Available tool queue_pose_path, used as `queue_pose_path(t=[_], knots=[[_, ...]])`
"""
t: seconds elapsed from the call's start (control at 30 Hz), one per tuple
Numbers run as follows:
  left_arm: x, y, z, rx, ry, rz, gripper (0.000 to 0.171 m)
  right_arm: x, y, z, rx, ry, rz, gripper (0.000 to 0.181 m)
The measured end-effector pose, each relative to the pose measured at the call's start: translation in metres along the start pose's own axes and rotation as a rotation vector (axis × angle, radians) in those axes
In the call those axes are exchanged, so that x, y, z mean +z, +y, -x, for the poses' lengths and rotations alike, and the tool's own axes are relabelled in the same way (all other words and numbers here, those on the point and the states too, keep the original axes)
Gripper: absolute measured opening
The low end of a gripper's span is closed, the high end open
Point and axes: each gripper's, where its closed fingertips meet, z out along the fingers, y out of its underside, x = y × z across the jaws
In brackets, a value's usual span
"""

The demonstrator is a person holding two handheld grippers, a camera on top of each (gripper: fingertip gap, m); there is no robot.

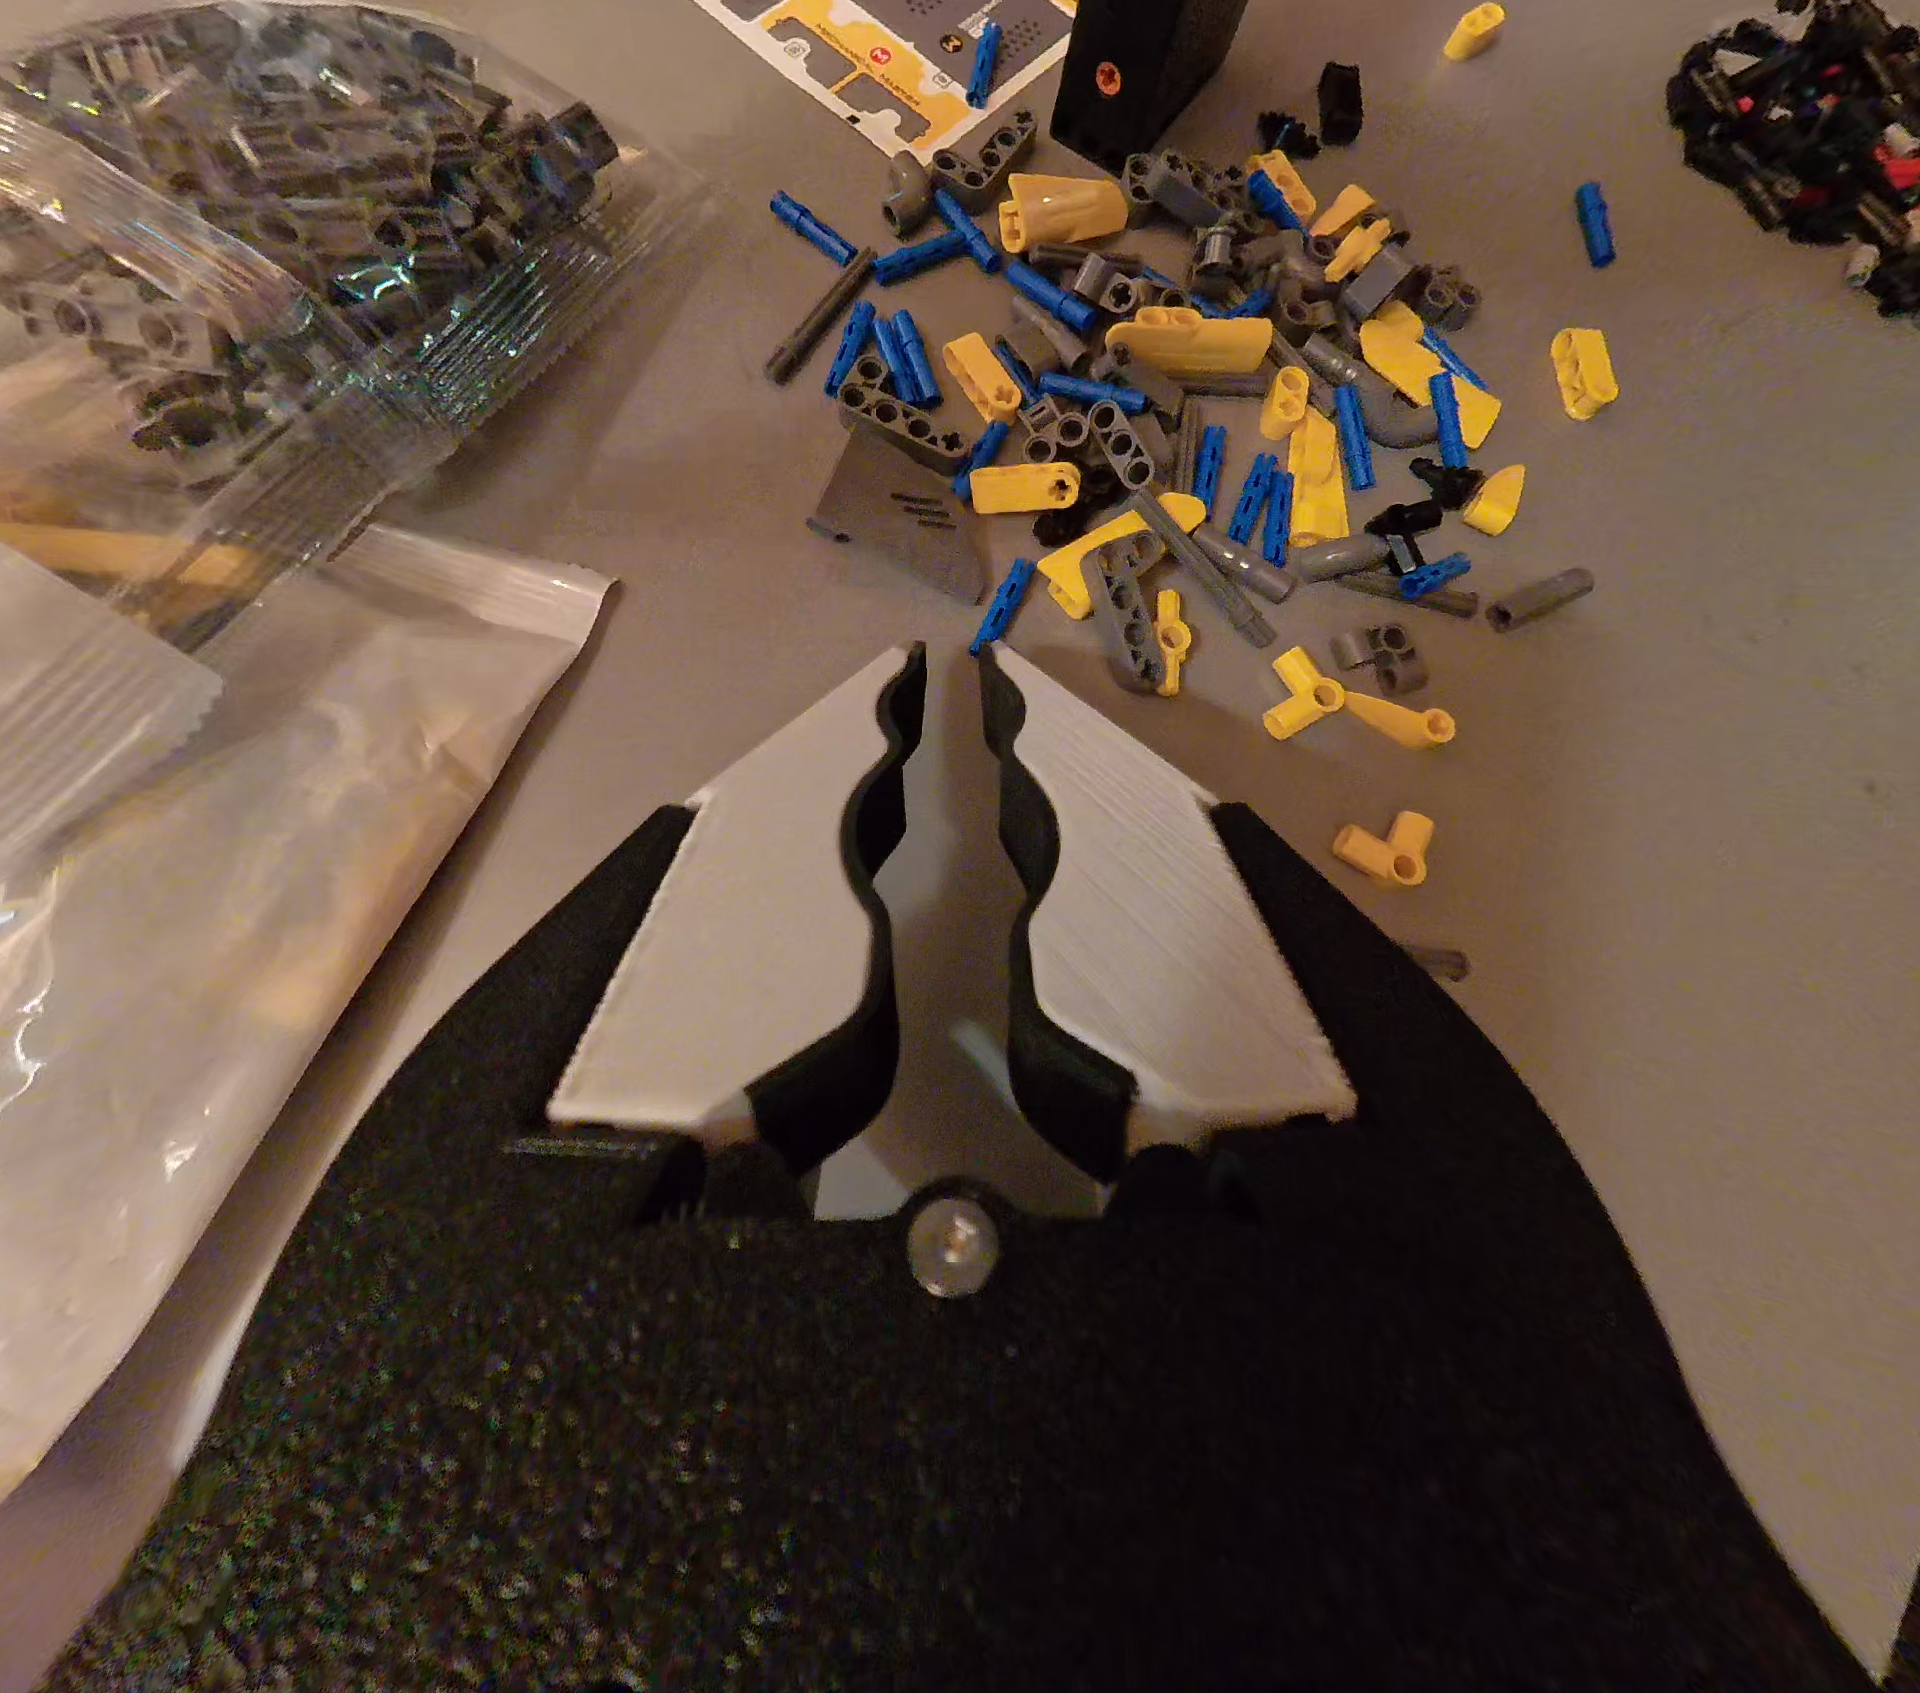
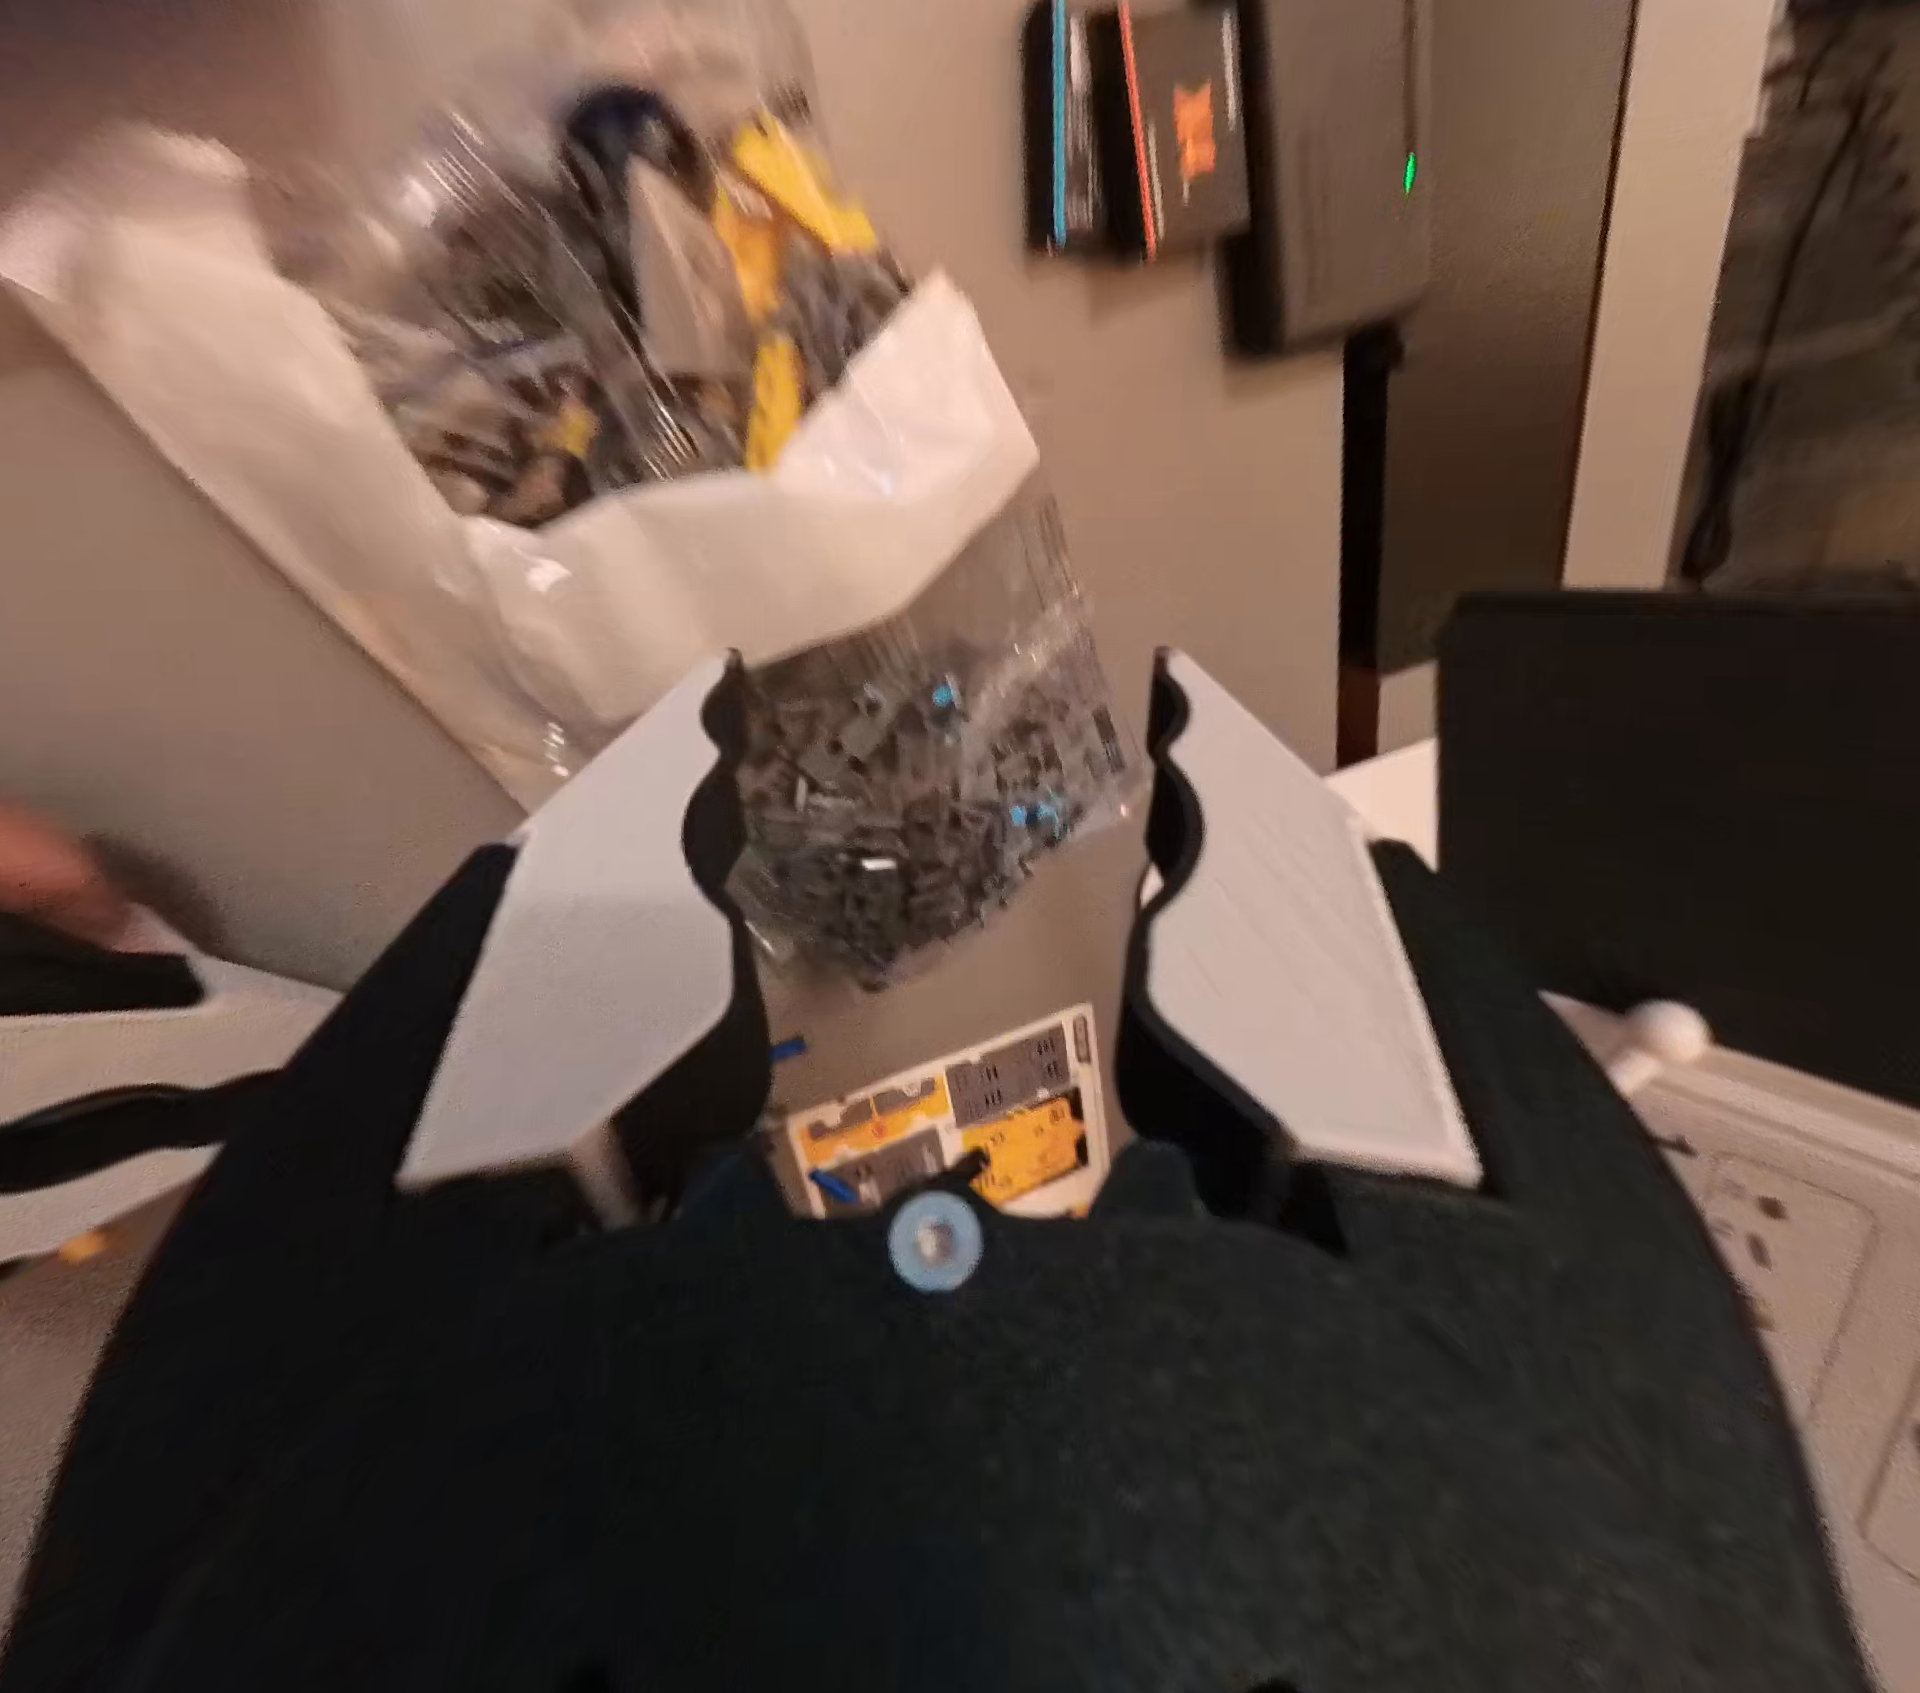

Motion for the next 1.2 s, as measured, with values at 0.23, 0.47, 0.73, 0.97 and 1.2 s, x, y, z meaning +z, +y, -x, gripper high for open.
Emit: queue_pose_path(t=[0.23, 0.47, 0.73, 0.97, 1.2], knots=[[0.003, 0.006, 0.002, 0.002, -0.010, 0.029, 0.009, 0.040, 0.029, 0.039, -0.050, -0.219, 0.115, 0.088], [0.003, 0.005, -0.001, 0.011, 0.003, 0.029, 0.009, 0.029, 0.025, 0.036, -0.079, -0.221, 0.151, 0.001], [0.004, 0.006, -0.002, 0.016, 0.005, 0.033, 0.009, -0.044, -0.034, 0.045, -0.062, -0.282, -0.028, 0.000], [0.001, 0.000, -0.007, 0.043, 0.014, -0.002, 0.009, -0.011, -0.081, 0.029, -0.167, -0.032, -0.109, 0.037], [0.001, -0.001, -0.009, 0.049, 0.026, 0.001, 0.009, -0.022, -0.054, 0.023, -0.057, -0.105, -0.072, 0.038]])
